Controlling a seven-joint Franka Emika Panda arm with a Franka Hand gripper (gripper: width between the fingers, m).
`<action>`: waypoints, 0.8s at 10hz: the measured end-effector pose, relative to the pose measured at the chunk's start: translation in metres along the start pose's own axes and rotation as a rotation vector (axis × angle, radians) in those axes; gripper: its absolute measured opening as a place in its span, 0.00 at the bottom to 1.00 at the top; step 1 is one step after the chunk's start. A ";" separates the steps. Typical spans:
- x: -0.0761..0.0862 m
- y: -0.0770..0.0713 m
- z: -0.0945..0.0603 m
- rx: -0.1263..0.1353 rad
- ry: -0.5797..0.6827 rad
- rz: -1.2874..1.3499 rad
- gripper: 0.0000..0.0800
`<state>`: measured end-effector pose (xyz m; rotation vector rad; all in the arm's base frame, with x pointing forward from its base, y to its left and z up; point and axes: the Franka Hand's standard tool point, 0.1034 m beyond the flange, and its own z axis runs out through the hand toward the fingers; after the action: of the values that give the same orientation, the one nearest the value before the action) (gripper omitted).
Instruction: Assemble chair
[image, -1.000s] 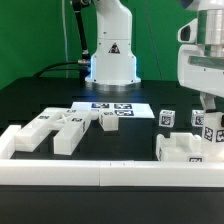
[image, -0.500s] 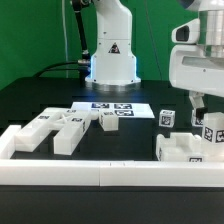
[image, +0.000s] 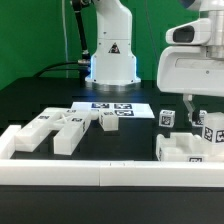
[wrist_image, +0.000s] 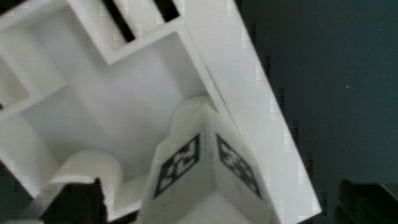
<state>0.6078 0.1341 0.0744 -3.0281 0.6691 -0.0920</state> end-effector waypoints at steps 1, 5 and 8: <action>0.000 0.000 0.000 0.000 0.000 -0.111 0.81; 0.002 0.003 0.001 -0.011 0.003 -0.413 0.81; 0.003 0.005 0.001 -0.030 0.006 -0.614 0.81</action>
Offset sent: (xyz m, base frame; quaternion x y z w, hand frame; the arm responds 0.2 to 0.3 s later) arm 0.0020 0.0030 -0.0008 -0.0062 0.0029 -0.2678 0.9635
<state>0.6087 0.1277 0.0737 -3.1376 -0.2806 -0.1066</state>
